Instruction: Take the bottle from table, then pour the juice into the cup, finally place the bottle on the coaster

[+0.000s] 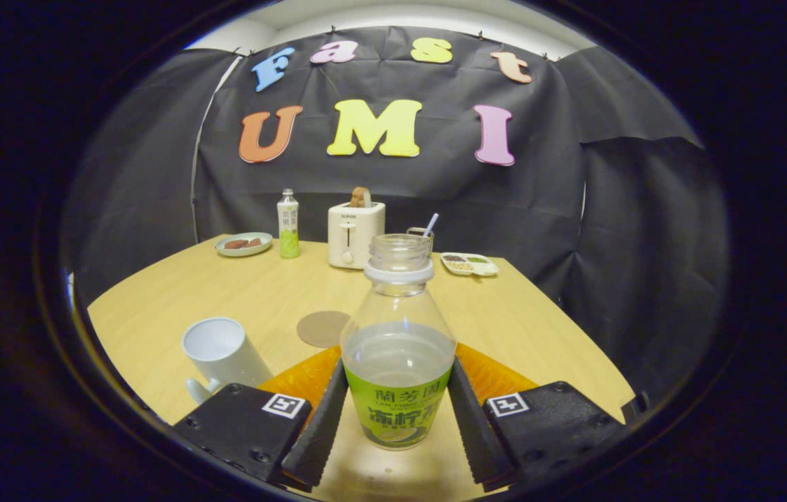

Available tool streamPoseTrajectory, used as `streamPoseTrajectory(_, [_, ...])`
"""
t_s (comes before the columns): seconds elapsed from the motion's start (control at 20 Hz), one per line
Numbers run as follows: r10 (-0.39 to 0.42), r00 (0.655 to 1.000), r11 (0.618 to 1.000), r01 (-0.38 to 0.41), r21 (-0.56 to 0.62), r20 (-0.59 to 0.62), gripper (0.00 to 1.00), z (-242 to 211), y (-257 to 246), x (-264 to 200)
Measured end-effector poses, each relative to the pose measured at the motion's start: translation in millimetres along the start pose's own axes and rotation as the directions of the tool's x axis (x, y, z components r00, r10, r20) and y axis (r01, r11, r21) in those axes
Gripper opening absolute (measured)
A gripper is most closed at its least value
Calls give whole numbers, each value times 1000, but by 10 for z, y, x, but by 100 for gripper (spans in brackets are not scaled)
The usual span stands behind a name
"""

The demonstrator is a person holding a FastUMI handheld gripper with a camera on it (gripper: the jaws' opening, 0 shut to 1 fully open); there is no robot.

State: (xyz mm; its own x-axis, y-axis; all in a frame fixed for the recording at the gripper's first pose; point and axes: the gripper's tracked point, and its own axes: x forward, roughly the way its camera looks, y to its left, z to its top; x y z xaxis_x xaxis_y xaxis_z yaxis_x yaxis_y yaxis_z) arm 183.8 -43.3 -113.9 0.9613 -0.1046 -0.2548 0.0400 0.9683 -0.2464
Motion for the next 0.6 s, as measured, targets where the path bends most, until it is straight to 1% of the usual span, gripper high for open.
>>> streamPoseTrajectory(0.1, [-29, 1000, 998, 29, -63, 4, 80, 88, -71, -80])
streamPoseTrajectory(0.2, [-23, 1000, 992, 24, -125, 6, 80, 155, -59, -147])
streamPoseTrajectory(0.35, [-31, 999, 972, 26, -234, -19, 80, 193, -52, -215])
streamPoseTrajectory(0.45, [-49, 999, 950, 39, -309, -24, 80, 247, -73, -258])
streamPoseTrajectory(0.6, [-103, 994, 899, 81, -431, -28, 80, 307, -132, -215])
